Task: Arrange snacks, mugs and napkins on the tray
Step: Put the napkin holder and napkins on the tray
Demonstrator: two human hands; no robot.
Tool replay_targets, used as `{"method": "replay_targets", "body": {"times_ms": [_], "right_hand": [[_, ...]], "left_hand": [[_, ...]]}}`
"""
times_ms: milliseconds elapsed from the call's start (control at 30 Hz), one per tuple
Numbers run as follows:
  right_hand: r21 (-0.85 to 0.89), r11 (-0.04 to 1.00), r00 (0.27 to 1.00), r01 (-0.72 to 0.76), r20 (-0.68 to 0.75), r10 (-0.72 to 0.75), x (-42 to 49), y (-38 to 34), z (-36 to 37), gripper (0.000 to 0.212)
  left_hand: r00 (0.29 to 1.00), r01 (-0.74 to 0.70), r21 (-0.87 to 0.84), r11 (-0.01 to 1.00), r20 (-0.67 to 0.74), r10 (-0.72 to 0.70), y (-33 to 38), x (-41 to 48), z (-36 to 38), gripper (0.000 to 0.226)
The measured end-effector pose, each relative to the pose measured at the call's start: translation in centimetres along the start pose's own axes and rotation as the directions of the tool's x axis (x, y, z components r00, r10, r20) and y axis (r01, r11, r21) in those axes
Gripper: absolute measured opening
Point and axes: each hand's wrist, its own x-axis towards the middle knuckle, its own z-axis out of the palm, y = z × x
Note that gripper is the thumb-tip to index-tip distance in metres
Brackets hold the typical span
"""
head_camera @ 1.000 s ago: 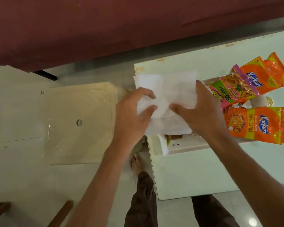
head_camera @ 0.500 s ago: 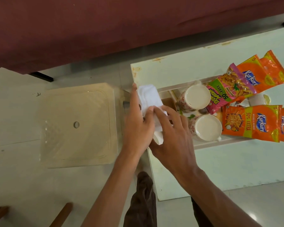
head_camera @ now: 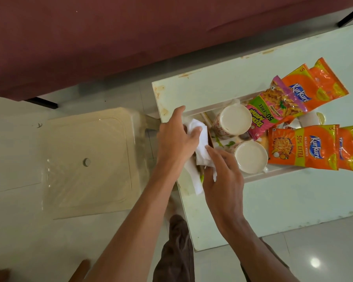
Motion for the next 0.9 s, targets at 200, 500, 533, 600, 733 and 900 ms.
{"method": "replay_targets", "body": {"times_ms": [200, 500, 533, 600, 733, 900], "right_hand": [[-0.1, 0.993, 0.998, -0.058, 0.017, 0.06, 0.2, 0.9, 0.0, 0.05], [-0.304, 0.95, 0.997, -0.065, 0.015, 0.073, 0.4, 0.6, -0.6, 0.042], [-0.321, 0.944, 0.996, -0.072, 0.018, 0.082, 0.5, 0.5, -0.7, 0.043], [-0.34, 0.937, 0.996, -0.076, 0.021, 0.088, 0.8, 0.3, -0.9, 0.042], [-0.344, 0.937, 0.997, -0.065, 0.023, 0.077, 1.2, 0.0, -1.2, 0.037], [-0.362, 0.931, 0.996, -0.04, 0.057, 0.065, 1.0, 0.3, -1.4, 0.03]], "left_hand": [[0.999, -0.018, 0.046, 0.999, 0.047, 0.015, 0.6, 0.7, 1.8, 0.059], [0.997, -0.073, 0.159, 0.985, -0.012, 0.076, 1.8, 0.6, 2.3, 0.055], [0.995, -0.087, 0.175, 0.981, -0.022, 0.093, 1.9, 0.6, 2.2, 0.053], [0.993, -0.101, 0.189, 0.977, -0.045, 0.112, 2.0, 0.6, 2.0, 0.045], [0.999, -0.019, 0.087, 0.996, -0.047, 0.023, 1.5, 0.6, 1.7, 0.031], [0.993, 0.109, -0.063, 0.992, -0.037, -0.111, -0.3, -0.1, 1.5, 0.022]]}}
